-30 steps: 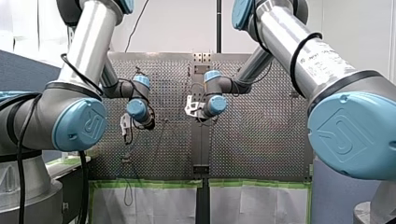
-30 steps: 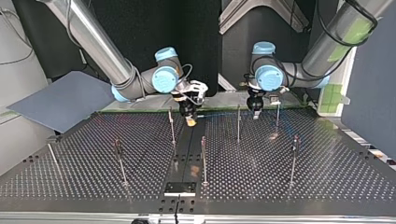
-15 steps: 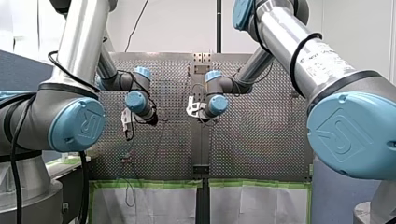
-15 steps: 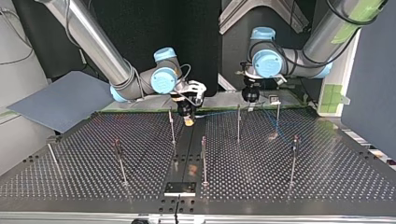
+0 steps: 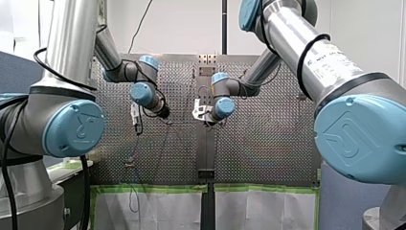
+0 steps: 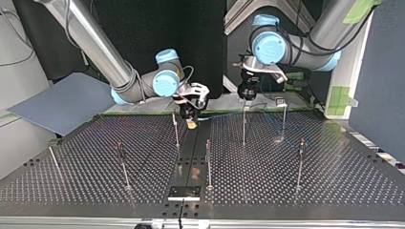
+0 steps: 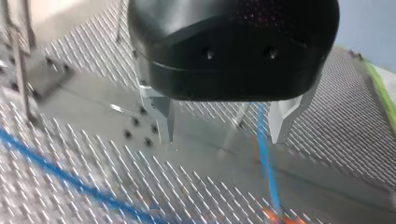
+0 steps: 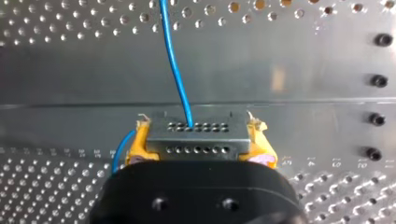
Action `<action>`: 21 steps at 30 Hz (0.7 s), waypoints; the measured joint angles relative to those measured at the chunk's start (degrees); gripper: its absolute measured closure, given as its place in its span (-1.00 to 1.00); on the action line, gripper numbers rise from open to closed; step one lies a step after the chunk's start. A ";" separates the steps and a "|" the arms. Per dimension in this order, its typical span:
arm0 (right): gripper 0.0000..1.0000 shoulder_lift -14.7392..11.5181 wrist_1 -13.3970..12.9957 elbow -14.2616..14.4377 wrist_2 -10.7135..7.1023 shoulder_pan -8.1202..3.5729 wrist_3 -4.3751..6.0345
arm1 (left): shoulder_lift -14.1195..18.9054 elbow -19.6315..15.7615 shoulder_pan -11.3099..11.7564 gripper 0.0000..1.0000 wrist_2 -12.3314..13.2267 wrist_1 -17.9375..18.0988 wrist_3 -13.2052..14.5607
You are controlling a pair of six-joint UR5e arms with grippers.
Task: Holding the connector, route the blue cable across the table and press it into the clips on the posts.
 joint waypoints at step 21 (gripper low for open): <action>1.00 -0.06 0.83 0.00 0.05 -0.56 -0.08 | -7.62 4.65 -5.09 -1.00 -3.98 6.03 -1.96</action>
